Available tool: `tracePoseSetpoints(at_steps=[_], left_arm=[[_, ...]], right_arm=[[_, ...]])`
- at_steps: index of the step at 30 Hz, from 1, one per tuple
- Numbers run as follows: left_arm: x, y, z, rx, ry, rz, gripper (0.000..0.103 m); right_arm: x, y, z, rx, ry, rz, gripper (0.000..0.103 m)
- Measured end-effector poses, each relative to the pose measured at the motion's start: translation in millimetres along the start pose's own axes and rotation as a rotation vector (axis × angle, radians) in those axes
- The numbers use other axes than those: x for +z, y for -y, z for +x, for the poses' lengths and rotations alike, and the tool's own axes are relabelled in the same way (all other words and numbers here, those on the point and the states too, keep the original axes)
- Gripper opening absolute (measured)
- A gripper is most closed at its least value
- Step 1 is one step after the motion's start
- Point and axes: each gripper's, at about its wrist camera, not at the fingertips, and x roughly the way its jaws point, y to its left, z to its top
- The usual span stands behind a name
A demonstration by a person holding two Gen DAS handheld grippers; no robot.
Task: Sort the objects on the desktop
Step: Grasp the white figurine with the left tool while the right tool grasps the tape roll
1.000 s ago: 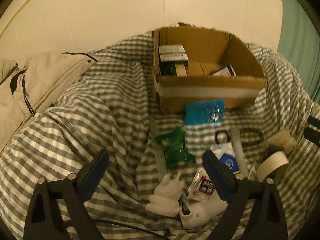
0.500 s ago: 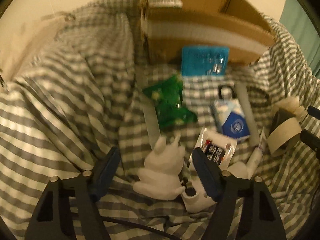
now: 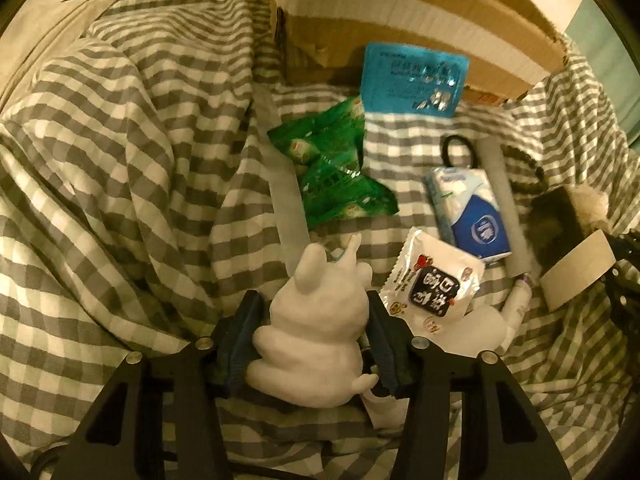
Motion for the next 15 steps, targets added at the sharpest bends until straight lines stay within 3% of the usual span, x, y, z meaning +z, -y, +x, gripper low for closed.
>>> tracePoseSetpoints(at_steps=[10, 15], left_arm=[[-7.2, 14.2, -23.4, 0.029, 0.098, 0.053, 0.053], [4.3, 14.4, -27.8, 0.017, 0.147, 0.059, 0.053]], right_arm=[[2.2, -1.1, -13.8, -0.015, 0.082, 0.016, 0.029], [2.6, 4.6, -20.7, -0.012, 0.121, 0.051, 0.028]])
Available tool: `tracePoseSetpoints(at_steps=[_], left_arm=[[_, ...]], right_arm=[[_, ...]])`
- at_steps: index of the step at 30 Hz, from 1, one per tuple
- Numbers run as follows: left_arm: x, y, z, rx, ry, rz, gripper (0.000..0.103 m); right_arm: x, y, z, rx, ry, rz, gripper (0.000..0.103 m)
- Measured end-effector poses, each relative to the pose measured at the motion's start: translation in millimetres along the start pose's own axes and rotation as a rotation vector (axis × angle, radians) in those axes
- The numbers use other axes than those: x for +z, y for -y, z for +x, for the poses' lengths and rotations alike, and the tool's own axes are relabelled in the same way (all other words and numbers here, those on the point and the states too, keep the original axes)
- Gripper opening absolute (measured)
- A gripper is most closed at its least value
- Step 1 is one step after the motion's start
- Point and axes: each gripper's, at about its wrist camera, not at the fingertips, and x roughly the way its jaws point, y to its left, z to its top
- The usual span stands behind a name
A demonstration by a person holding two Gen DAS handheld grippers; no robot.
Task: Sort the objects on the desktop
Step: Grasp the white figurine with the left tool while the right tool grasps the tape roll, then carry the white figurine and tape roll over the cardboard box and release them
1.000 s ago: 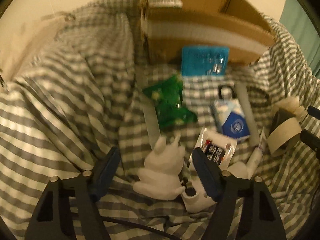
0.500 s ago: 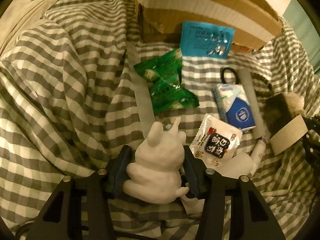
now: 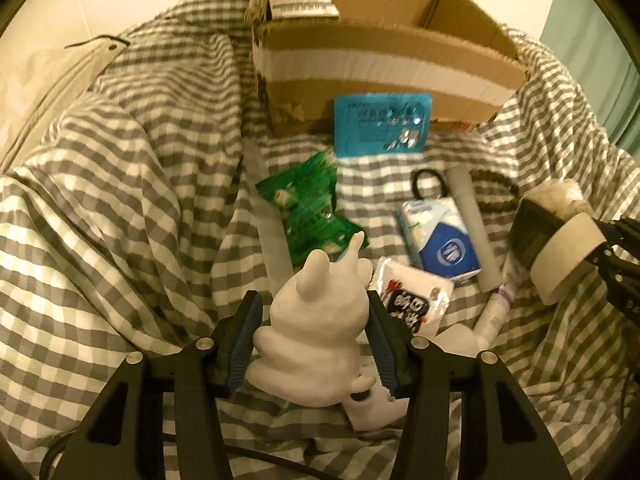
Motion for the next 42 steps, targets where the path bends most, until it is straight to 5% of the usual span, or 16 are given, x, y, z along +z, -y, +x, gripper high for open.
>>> tracePoseSetpoints(at_steps=[5, 9, 29, 42], left_arm=[[5.7, 9.5, -10.4, -0.018, 0.057, 0.011, 0.053], [9.5, 18.6, -16.5, -0.046, 0.087, 0.024, 0.053], [43.7, 37.0, -64.9, -0.098, 0.259, 0.022, 0.053], [80.0, 39.8, -97.5, -0.115, 0.398, -0.007, 0.053]], right_arm=[[1.2, 4.3, -3.3, -0.020, 0.029, 0.026, 0.028], [1.8, 5.8, -7.6, -0.036, 0.059, 0.035, 0.008], [21.3, 13.0, -38.4, -0.035, 0.221, 0.082, 0.005], [65.2, 12.3, -74.6, -0.054, 0.378, 0.079, 0.005]])
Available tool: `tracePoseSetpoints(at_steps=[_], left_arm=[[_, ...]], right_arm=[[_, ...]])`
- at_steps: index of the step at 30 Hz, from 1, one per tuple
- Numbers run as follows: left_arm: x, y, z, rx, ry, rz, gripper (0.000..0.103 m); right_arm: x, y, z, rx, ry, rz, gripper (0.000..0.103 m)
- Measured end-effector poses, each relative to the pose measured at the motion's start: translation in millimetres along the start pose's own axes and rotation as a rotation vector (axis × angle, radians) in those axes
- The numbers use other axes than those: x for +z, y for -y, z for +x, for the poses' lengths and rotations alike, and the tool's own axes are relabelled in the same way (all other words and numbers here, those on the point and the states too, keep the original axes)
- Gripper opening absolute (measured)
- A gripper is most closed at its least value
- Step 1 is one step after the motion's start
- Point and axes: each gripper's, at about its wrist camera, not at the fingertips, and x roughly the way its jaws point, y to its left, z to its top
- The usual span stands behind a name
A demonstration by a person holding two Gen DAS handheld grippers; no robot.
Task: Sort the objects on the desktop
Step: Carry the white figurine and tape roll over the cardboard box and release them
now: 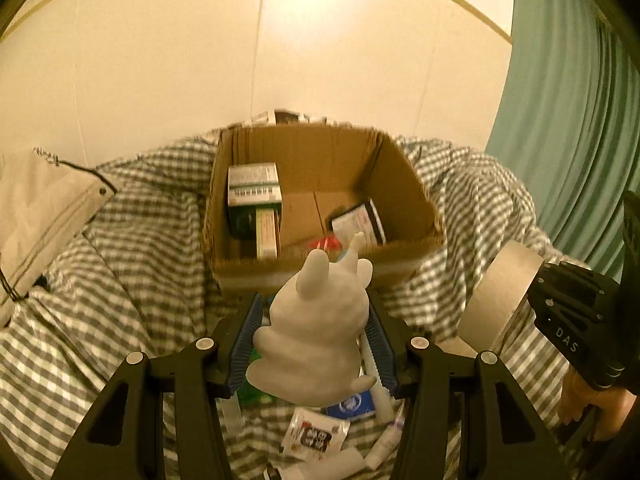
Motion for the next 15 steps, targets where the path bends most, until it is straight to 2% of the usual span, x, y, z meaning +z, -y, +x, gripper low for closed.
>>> tracePoseSetpoints(at_steps=[15], left_arm=[[56.3, -1.3, -17.1, 0.011, 0.195, -0.021, 0.053]], right_arm=[[64.1, -4.1, -14.5, -0.014, 0.167, 0.007, 0.005]])
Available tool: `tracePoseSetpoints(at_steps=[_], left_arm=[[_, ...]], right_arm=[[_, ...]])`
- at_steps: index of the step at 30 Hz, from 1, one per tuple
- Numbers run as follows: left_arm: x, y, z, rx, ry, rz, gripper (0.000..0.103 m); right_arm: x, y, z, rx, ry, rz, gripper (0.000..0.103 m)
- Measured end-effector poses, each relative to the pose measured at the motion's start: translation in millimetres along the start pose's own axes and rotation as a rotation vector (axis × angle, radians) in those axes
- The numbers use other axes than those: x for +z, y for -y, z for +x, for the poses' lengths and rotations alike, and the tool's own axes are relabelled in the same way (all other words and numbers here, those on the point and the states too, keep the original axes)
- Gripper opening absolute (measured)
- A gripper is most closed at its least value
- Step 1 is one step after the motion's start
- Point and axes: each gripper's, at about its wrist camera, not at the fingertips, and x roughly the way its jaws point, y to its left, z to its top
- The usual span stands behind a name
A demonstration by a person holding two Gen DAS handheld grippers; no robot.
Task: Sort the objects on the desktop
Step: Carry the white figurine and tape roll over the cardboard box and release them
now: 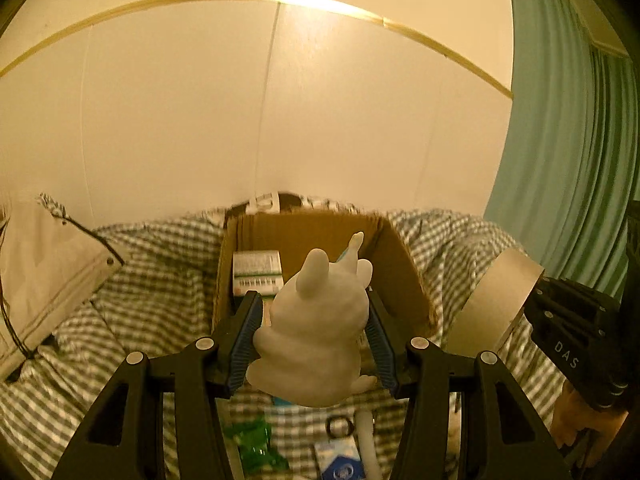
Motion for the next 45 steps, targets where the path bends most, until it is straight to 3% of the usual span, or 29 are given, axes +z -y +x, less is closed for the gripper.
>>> tracePoseSetpoints(at_steps=[15, 23, 27, 33, 45], left_arm=[[33.6, -6.7, 27.5, 0.040, 0.064, -0.001, 0.053], [35.4, -4.1, 63.6, 0.037, 0.024, 0.000, 0.053], [30.6, -2.4, 86.4, 0.040, -0.024, -0.002, 0.053], [27.5, -8.4, 116.8, 0.065, -0.083, 0.003, 0.053], [26.0, -9.4, 169.7, 0.072, -0.176, 0.009, 0.053]], right_arm=[[43.5, -2.9, 22.8, -0.030, 0.073, -0.005, 0.005], [53.9, -5.8, 52.6, -0.034, 0.045, -0.009, 0.005], [52.6, -8.8, 77.1, -0.041, 0.004, -0.032, 0.005], [45.6, -2.9, 121.3, 0.003, -0.126, -0.012, 0.005], [35.5, 32.4, 193.4, -0.044, -0.294, 0.018, 0.006]])
